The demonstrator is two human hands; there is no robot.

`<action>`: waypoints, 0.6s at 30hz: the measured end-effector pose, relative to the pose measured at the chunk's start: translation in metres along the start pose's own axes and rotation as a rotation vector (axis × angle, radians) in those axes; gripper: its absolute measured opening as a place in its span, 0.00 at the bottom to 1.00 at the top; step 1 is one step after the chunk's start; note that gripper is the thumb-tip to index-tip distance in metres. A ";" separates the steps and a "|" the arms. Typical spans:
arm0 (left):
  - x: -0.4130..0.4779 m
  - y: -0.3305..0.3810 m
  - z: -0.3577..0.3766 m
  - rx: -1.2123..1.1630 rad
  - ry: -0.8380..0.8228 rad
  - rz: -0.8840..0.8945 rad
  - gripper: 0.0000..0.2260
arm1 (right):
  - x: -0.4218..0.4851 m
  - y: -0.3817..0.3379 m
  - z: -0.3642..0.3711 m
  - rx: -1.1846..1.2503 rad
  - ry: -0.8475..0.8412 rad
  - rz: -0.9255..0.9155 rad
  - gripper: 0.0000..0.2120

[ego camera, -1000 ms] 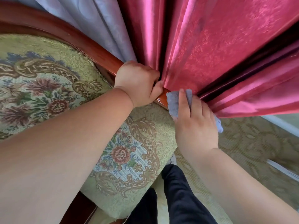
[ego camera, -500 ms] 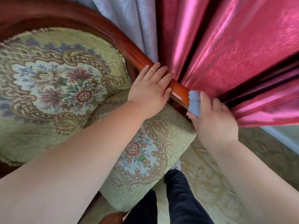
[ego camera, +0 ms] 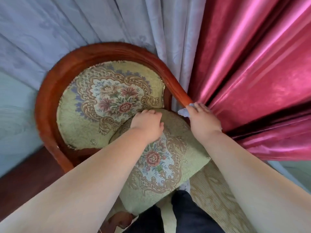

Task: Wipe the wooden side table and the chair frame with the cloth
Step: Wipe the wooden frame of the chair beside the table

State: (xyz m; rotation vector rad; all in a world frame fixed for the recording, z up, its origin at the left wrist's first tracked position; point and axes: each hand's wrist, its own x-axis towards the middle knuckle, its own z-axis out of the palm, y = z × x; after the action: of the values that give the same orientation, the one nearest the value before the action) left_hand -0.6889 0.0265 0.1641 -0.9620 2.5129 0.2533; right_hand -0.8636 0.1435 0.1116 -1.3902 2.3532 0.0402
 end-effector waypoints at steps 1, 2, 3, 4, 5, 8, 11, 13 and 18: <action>-0.013 -0.007 -0.007 0.004 0.002 -0.007 0.17 | -0.005 -0.006 -0.011 -0.023 0.003 -0.012 0.28; -0.026 -0.015 -0.013 0.010 0.002 -0.014 0.17 | -0.009 -0.013 -0.021 -0.054 0.004 -0.027 0.26; -0.039 -0.023 -0.019 0.013 0.001 -0.026 0.17 | -0.014 -0.022 -0.032 -0.093 0.001 -0.046 0.24; -0.050 -0.033 -0.025 0.012 0.002 -0.044 0.16 | -0.017 -0.032 -0.041 -0.130 -0.005 -0.073 0.22; -0.062 -0.042 -0.030 0.006 0.001 -0.068 0.16 | -0.021 -0.043 -0.051 -0.172 -0.011 -0.097 0.20; -0.099 -0.073 -0.041 -0.017 0.007 -0.161 0.11 | -0.027 -0.082 -0.075 -0.284 0.013 -0.214 0.16; -0.137 -0.104 -0.050 -0.064 0.068 -0.258 0.09 | -0.029 -0.127 -0.095 -0.369 0.042 -0.353 0.15; -0.163 -0.121 -0.055 -0.109 0.116 -0.318 0.09 | -0.031 -0.160 -0.106 -0.380 0.039 -0.432 0.13; -0.230 -0.162 -0.057 -0.199 0.183 -0.500 0.11 | -0.038 -0.244 -0.127 -0.328 0.044 -0.549 0.11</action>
State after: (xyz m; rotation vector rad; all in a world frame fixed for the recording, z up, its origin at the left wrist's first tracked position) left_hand -0.4464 0.0240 0.3182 -1.7198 2.3317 0.2687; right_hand -0.6830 0.0236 0.2846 -2.1701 1.9771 0.2493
